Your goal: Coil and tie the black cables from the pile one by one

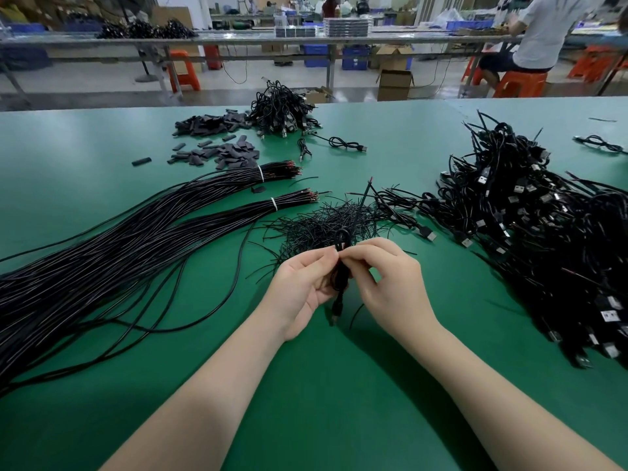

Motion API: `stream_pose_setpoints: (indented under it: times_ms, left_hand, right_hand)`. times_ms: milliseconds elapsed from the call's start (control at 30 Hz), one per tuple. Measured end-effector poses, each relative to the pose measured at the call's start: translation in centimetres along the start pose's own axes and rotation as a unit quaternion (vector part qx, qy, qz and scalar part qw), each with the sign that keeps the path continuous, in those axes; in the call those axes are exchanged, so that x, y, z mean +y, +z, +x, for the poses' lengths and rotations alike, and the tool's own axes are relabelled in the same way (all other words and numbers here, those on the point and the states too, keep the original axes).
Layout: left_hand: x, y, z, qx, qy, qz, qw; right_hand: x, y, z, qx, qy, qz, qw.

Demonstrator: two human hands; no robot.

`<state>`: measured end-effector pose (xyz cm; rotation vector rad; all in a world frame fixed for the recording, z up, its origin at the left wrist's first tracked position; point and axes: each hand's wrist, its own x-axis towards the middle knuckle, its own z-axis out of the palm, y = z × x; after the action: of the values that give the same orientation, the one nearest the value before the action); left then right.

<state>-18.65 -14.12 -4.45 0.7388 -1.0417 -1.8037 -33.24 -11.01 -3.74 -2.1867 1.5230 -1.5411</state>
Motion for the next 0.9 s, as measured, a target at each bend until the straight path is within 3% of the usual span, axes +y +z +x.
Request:
stream_pose_setpoints:
  times_ms: [100, 233, 433, 500, 567, 667, 767, 833, 867, 900]
  left_hand:
    - [0.3, -0.3, 0.1, 0.011, -0.018, -0.043, 0.999]
    - [0.3, -0.3, 0.1, 0.013, -0.016, -0.036, 0.999]
    - [0.8, -0.7, -0.1, -0.006, -0.051, -0.036, 0.998]
    - [0.8, -0.3, -0.3, -0.01, -0.059, -0.026, 0.998]
    - [0.3, 0.4, -0.4, 0.007, -0.031, -0.005, 0.999]
    - [-0.6, 1.2, -0.7, 0.03, 0.028, 0.028, 0.999]
    - [-0.9, 1.0, -1.0, 0.074, 0.079, 0.106, 0.988]
    - [-1.2, 0.9, -1.2, 0.114, 0.12, 0.172, 0.971]
    - [-1.4, 1.0, -1.3, 0.128, 0.138, 0.204, 0.961]
    - [-1.5, 1.0, -1.4, 0.137, 0.152, 0.228, 0.952]
  right_hand:
    - [-0.1, 0.0, -0.2, -0.008, 0.08, 0.079, 0.994]
    - [-0.2, -0.1, -0.2, -0.004, 0.232, 0.246, 0.941]
    - [-0.3, -0.3, 0.1, -0.076, 0.227, 0.224, 0.945]
    - [-0.7, -0.4, 0.2, -0.093, 0.253, 0.283, 0.921]
    - [-1.2, -0.8, 0.7, -0.081, 0.272, 0.346, 0.894]
    - [-2.1, -3.0, 2.5, -0.017, 0.277, 0.359, 0.891]
    - [-1.9, -7.8, 5.3, 0.069, 0.245, 0.22, 0.942]
    - [-0.5, -12.2, 7.0, 0.122, 0.177, -0.035, 0.976]
    - [0.8, -14.5, 7.7, 0.136, 0.142, -0.187, 0.962]
    - [2.4, -16.7, 8.1, 0.142, 0.126, -0.324, 0.927]
